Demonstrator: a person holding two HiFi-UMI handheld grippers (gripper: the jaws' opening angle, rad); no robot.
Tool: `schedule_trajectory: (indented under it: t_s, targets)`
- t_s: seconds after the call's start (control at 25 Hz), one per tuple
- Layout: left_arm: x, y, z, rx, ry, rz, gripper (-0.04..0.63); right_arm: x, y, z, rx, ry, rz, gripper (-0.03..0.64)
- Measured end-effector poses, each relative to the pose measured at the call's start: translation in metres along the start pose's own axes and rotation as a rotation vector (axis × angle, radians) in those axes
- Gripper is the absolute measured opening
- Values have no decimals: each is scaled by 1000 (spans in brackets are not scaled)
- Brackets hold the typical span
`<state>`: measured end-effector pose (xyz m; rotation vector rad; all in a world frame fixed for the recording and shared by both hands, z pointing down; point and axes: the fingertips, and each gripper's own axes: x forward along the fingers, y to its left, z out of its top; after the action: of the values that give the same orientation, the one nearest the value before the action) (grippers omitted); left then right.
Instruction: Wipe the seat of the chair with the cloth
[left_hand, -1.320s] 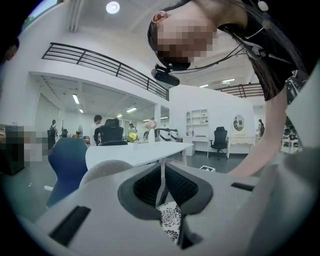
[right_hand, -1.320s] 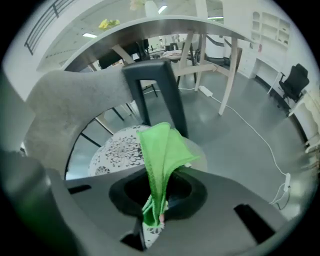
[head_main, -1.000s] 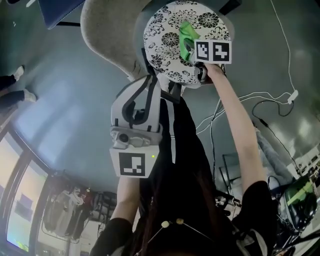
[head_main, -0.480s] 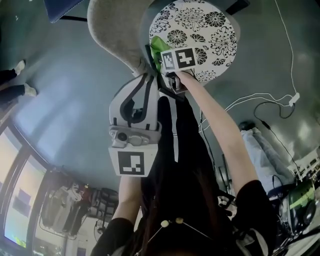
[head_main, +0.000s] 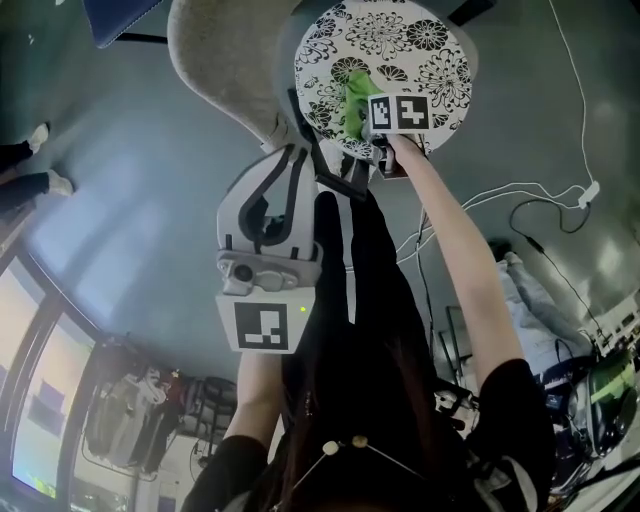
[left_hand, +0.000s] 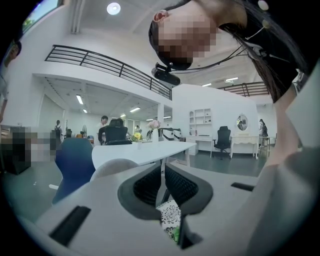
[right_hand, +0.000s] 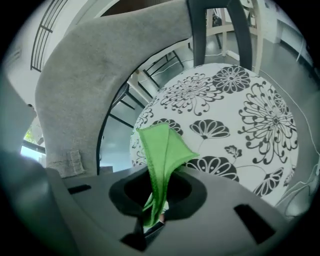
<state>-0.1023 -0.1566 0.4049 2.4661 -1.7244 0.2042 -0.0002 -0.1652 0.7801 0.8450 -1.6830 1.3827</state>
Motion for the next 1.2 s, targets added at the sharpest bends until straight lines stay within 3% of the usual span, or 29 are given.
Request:
schedule_trajectory:
  t_s: [0.68,1.04,1.2]
  targets:
    - [14,-17,4,10,-7,-56,28,-65,-132,-15,111,-37,-196,48]
    - [15,-25,6,16,-13,-77,28,-112,-210,-41,275,-84,-321,48]
    - [17,-29,12,26,-16,-93,28,-140,-221,-44,303,-134,-368,48]
